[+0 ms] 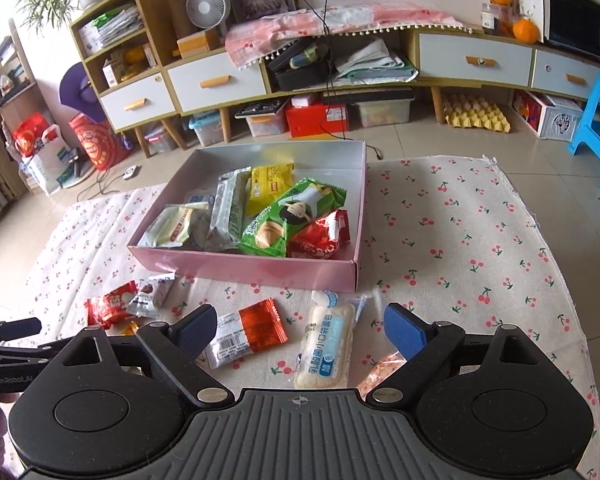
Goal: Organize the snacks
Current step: 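Withdraw both tools from the box back over the snack pile, then grasp the gold bar with left tool while right tool grasps the pink packet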
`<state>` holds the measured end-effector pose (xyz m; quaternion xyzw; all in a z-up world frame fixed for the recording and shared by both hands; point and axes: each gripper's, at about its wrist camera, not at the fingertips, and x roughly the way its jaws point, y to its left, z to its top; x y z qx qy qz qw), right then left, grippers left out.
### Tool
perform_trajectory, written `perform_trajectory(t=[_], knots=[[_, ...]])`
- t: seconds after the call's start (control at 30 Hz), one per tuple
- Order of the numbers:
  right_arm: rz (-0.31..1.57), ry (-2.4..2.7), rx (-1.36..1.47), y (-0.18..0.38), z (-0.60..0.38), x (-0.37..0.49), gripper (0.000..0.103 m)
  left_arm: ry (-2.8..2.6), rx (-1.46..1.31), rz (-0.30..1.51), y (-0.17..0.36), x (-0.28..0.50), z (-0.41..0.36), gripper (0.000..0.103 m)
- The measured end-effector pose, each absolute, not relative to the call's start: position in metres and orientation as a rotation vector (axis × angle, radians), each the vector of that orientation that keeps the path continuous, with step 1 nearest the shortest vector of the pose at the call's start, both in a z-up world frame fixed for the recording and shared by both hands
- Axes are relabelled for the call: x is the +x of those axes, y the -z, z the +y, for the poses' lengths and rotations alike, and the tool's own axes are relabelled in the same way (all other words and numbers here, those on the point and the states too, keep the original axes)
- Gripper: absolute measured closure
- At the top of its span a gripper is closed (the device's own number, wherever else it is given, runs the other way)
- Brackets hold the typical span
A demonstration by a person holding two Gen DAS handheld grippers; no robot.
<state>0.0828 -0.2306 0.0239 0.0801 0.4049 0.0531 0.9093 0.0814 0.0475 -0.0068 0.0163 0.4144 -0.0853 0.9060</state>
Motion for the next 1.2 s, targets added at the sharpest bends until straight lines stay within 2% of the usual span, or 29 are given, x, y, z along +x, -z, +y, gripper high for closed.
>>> perform_trajectory(t=[0.53,1.2], knots=[[0.809,-0.088,0.079,-0.012,-0.254,0.049,0.009,0.295,0.116,0.863,0.029,0.05,0.048,0.001],[0.973,-0.043,0.153,0.035,-0.261,0.05,0.008,0.48,0.282,0.804,0.048,0.015,-0.014,0.001]])
